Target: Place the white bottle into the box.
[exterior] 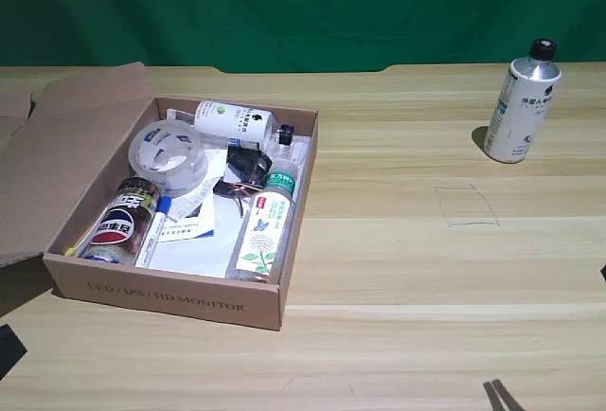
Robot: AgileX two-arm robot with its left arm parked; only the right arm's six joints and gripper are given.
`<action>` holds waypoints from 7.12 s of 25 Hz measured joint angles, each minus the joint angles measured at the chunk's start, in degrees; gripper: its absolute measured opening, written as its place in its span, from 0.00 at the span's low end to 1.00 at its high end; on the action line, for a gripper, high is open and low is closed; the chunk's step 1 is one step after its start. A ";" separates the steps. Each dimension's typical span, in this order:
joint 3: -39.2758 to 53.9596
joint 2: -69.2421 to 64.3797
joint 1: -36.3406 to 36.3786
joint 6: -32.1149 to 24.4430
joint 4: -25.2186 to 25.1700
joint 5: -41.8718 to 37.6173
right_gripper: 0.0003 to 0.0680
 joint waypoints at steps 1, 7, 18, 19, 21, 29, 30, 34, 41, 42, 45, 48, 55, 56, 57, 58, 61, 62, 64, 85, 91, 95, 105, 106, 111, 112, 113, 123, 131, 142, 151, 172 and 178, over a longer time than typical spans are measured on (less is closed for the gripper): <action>-0.14 0.00 0.00 0.00 -0.02 0.38 0.01; -0.99 0.00 0.00 0.00 -0.09 -2.28 0.01; -5.67 8.57 0.00 0.00 -2.86 -5.88 0.01; -7.08 11.15 0.00 0.00 -4.37 -5.94 0.01; -10.65 17.94 0.00 0.00 -6.70 -6.44 0.01; -21.91 33.33 0.00 -1.48 -7.67 -8.95 0.01; -22.75 34.42 0.00 -1.54 -7.52 -9.41 0.01; -25.18 38.83 0.00 -3.59 -7.46 -12.84 0.02; -29.07 49.38 0.00 -5.40 -6.63 -12.65 0.49; -29.74 50.20 0.00 -5.48 -6.13 -12.65 0.60; -32.46 53.61 0.00 -5.53 -5.15 -12.65 0.89; -37.45 58.67 0.00 -5.55 -3.65 -12.65 1.00; -47.99 71.09 0.00 -5.60 -0.14 -12.81 1.00; -49.43 73.60 0.00 -5.60 -0.14 -12.83 1.00; -50.59 75.00 0.00 -5.60 -0.10 -13.03 1.00; -52.19 77.31 0.00 -5.60 0.05 -13.49 1.00; -56.12 82.47 0.00 -5.60 0.34 -14.94 1.00; -57.31 83.95 0.00 -5.60 0.33 -15.21 1.00; -60.11 87.35 0.00 -5.60 0.47 -15.27 1.00; -76.62 106.82 0.00 -5.60 1.13 -19.95 0.98; -78.65 110.75 0.00 -5.60 1.24 -20.19 0.96; -80.30 113.73 0.00 -5.60 1.30 -20.40 0.96; -86.95 125.10 -0.04 -5.65 1.37 -20.74 0.93; -87.90 126.05 -0.04 -5.75 1.37 -20.61 0.92; -89.86 128.14 -0.07 -5.82 1.37 -20.07 0.86; -90.12 128.37 -0.07 -5.82 1.37 -20.14 0.86; -90.20 128.37 -0.07 -5.82 1.37 -20.27 0.86; -90.15 122.85 0.66 -6.01 0.54 -10.75 0.86; -85.01 102.52 12.08 -2.91 -6.68 0.81 0.86; -81.81 97.28 37.33 16.32 -19.58 10.58 0.86; -81.76 107.39 42.43 23.95 -24.58 9.89 0.86; -81.76 107.37 42.43 24.02 -26.74 8.01 1.00; -81.76 100.34 42.43 24.02 -26.79 -0.99 0.71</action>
